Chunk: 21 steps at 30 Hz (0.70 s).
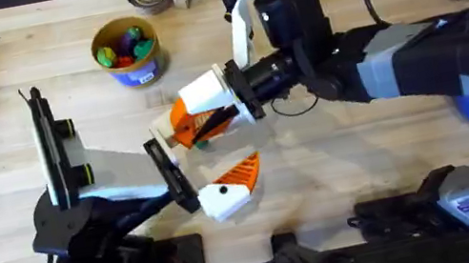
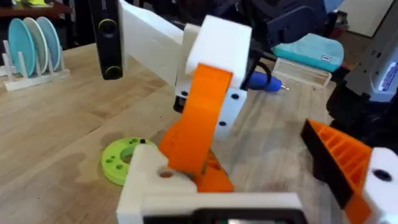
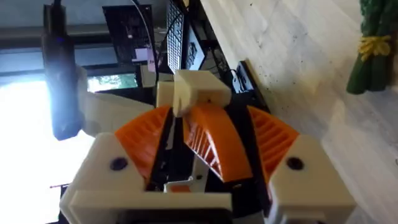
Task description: Pick up the gripper from the table and insert it into the empty holder that is missing its gripper. Then pick up a screw, insert it into the mounting hole, and use the screwdriver to tighten it. Finally, clean up the table by picking up the vegetable and placing it into the bucket.
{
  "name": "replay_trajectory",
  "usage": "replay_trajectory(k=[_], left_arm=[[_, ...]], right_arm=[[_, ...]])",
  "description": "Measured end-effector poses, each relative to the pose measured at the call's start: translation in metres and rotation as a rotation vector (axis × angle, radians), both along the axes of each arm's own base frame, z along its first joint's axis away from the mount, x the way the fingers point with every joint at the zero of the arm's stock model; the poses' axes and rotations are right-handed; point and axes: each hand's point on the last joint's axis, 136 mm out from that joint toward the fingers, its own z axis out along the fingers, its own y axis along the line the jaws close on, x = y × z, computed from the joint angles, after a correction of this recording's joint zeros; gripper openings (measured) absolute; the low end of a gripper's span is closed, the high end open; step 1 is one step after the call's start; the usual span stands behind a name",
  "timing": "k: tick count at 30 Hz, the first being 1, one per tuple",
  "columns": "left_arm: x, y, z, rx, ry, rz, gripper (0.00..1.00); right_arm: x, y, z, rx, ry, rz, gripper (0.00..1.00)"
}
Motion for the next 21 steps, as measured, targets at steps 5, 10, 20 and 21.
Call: replay_trajectory(k=[5, 10, 20, 21], left_arm=[[0.0, 0.0, 0.0, 0.0, 0.0, 0.0, 0.993], [0.0, 0.0, 0.0, 0.0, 0.0, 0.0, 0.994], [0.0, 0.0, 0.0, 0.0, 0.0, 0.0, 0.993], [0.0, 0.0, 0.0, 0.0, 0.0, 0.0, 0.993]], right_arm=[[0.003, -0.003, 0.001, 0.009, -0.001, -0.002, 0.75], [0.007, -0.009, 0.004, 0.023, -0.001, 0.0, 0.75], [0.011, -0.02, 0.01, 0.062, -0.007, 0.025, 0.75], [0.011, -0.021, 0.01, 0.066, -0.007, 0.027, 0.75]])
